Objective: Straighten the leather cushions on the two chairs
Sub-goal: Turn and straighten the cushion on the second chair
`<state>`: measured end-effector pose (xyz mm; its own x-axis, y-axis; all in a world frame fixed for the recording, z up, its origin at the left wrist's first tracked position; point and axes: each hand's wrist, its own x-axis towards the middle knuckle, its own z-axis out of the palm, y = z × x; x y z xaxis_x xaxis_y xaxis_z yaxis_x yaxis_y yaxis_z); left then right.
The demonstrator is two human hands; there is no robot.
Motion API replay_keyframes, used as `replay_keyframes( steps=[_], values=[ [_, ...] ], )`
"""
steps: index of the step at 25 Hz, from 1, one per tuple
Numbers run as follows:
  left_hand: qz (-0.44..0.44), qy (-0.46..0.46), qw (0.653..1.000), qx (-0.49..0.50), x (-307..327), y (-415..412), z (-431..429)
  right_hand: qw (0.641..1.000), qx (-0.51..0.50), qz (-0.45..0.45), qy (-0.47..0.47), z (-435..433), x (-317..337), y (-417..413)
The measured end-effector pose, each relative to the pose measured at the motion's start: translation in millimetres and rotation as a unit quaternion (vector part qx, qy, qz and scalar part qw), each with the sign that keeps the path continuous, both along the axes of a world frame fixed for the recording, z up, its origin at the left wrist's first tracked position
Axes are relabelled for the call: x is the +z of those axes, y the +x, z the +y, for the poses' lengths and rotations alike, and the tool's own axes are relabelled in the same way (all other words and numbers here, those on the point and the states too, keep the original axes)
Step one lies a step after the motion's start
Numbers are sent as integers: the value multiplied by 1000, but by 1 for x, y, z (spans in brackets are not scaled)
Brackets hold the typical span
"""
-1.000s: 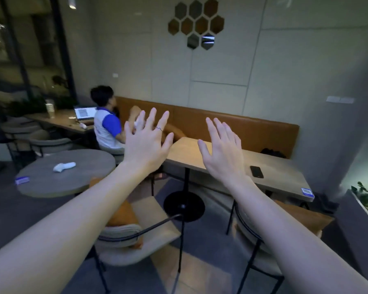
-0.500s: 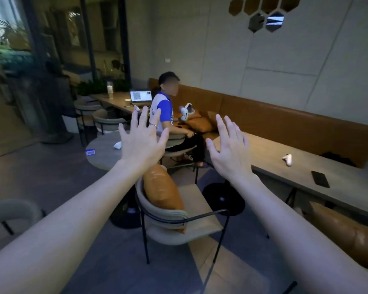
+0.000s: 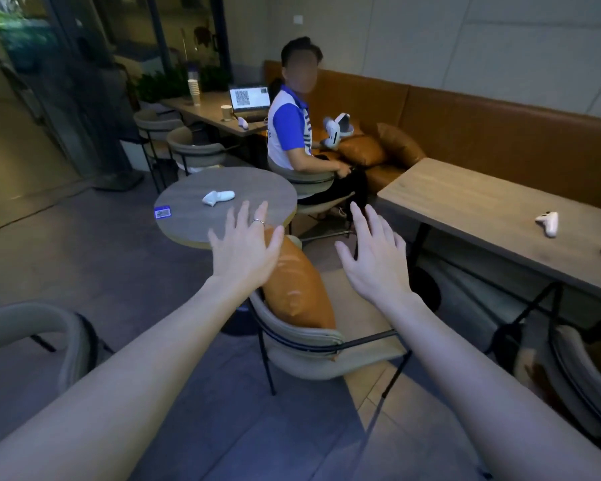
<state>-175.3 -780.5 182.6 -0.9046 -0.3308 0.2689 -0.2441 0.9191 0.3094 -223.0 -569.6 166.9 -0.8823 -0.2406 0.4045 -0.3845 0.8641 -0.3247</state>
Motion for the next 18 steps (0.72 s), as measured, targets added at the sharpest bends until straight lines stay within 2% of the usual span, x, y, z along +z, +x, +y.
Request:
replay_keyframes(
  steps=[4, 7, 13, 15, 18],
  values=[
    [-65, 26, 997, 13, -58, -45, -25, 994, -16, -102, -25, -29, -58, -45],
    [-101, 65, 992, 28, -95, -69, -39, 976, -50, -205, -56, -48, -105, -60],
    [-179, 181, 967, 35, -172, -122, -70, 886, -165, -403, -161, -86, -206, -63],
    [-215, 222, 951, 21, -195, -139, -81, 858, -192, -445, -172, -100, -225, -57],
    [-261, 295, 919, 15, -222, -169, -99, 806, -274, -463, -247, -124, -242, -58]
  ],
)
